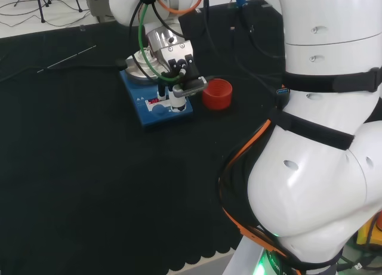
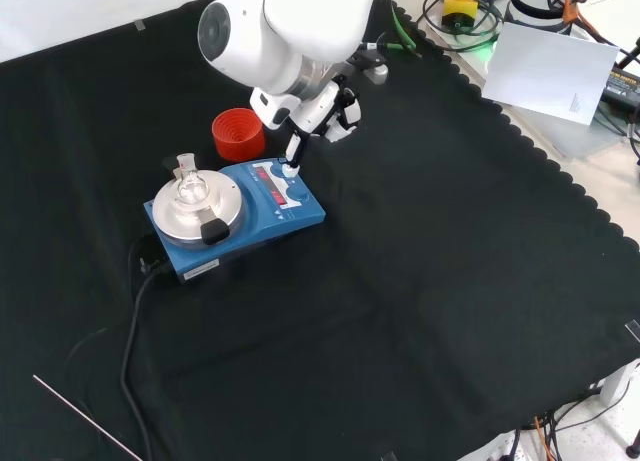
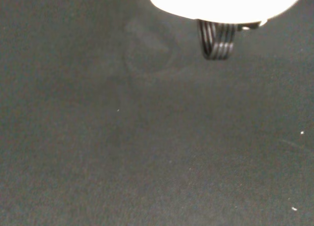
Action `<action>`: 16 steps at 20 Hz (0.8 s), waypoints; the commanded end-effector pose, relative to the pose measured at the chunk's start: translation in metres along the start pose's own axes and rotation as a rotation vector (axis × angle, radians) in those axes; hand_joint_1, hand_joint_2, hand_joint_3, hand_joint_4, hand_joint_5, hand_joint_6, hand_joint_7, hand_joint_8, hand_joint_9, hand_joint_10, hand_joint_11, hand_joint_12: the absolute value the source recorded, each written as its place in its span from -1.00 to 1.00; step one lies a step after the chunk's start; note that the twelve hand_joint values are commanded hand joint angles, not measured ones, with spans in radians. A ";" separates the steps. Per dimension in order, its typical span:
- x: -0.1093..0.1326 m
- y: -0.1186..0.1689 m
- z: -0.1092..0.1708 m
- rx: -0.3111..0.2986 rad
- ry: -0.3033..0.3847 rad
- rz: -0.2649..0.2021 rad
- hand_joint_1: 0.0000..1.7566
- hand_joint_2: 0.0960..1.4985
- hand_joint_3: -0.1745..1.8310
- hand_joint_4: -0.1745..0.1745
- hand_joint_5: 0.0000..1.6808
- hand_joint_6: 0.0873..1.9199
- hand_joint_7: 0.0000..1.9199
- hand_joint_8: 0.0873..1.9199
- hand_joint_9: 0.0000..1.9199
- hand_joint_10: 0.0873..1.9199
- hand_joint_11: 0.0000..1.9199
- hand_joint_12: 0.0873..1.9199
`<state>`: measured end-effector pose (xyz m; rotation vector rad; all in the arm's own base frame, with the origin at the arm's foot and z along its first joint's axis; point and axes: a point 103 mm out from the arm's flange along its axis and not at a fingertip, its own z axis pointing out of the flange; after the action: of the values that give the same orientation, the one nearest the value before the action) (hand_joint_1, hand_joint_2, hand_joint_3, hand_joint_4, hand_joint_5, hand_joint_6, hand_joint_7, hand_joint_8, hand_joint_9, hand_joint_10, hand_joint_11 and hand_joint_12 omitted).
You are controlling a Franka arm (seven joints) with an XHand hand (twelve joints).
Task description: Turn on the heater.
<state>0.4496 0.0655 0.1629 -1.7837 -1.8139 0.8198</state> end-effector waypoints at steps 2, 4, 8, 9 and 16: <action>0.008 0.000 0.003 0.011 -0.011 -0.006 0.72 -0.38 0.47 -0.16 -0.55 -0.99 0.82 0.80 0.94 0.54 0.85 0.54; 0.010 0.000 0.003 0.011 -0.013 -0.005 0.72 -0.38 0.47 -0.16 -0.55 -0.99 0.82 0.80 0.94 0.54 0.85 0.54; 0.010 0.000 0.003 0.013 -0.016 -0.002 0.72 -0.38 0.47 -0.16 -0.55 -1.00 0.82 0.80 0.94 0.54 0.85 0.54; 0.011 0.000 0.003 0.014 -0.016 -0.003 0.72 -0.38 0.47 -0.16 -0.55 -1.00 0.82 0.80 0.94 0.54 0.85 0.54; 0.008 0.004 0.009 0.035 -0.014 -0.009 0.72 -0.38 0.47 -0.15 -0.54 -1.00 0.82 0.80 0.95 0.54 0.85 0.55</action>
<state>0.4468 0.0739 0.1561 -1.7582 -1.8078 0.8539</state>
